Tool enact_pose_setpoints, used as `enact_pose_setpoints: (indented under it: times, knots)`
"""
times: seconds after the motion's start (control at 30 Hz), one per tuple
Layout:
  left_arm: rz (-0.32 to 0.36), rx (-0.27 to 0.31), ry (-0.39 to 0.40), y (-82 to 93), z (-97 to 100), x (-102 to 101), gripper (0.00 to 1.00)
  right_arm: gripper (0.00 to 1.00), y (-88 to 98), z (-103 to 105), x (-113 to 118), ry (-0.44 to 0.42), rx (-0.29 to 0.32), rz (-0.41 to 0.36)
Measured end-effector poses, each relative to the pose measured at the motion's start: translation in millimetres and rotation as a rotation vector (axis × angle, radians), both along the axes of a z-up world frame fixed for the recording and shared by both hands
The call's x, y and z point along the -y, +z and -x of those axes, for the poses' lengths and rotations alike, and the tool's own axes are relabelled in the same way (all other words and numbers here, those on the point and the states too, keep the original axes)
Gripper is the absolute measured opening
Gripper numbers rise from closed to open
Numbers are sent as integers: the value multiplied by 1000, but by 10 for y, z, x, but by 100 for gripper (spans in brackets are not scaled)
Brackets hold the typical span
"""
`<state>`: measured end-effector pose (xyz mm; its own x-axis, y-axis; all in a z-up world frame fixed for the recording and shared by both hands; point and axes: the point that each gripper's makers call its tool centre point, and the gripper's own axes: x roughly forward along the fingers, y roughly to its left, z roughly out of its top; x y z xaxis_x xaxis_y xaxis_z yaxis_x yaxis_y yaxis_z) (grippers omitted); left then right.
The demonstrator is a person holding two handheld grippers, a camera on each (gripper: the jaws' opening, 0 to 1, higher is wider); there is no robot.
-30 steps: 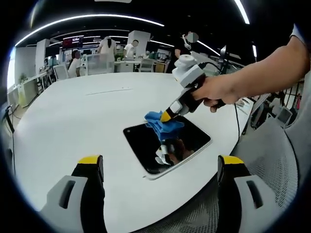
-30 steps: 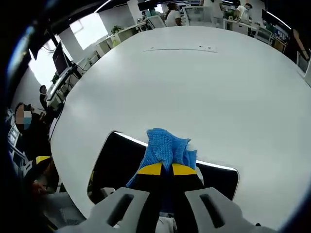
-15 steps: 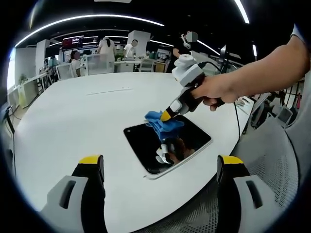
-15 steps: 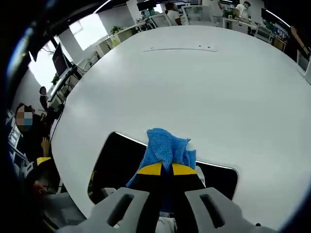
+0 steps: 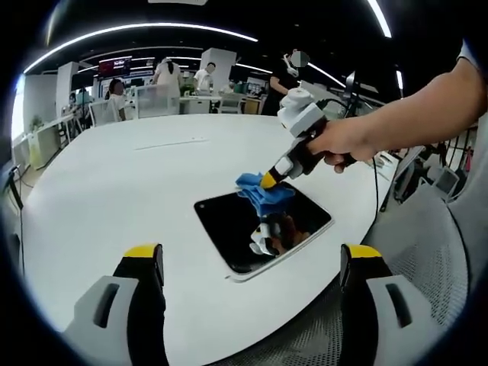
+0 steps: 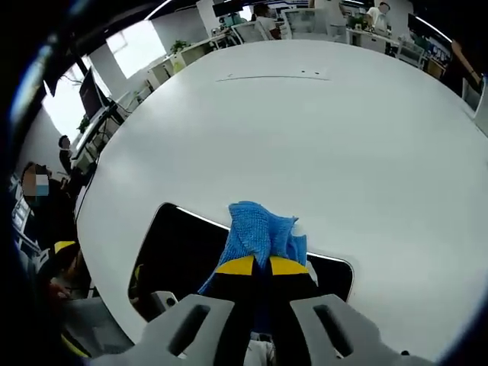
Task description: Wipe the mirror surface with the cleaning cloth until all visible marks leave the cleaned area.
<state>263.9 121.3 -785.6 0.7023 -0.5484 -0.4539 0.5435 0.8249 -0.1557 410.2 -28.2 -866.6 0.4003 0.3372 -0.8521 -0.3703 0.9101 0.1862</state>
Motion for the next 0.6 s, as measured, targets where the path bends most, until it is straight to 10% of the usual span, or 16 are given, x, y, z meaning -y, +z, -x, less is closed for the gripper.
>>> enact_pose_setpoints:
  times: [0.6]
  knots:
    - [-9, -2, -6, -11, 6, 4, 95, 0, -2, -14, 298, -30, 1, 21]
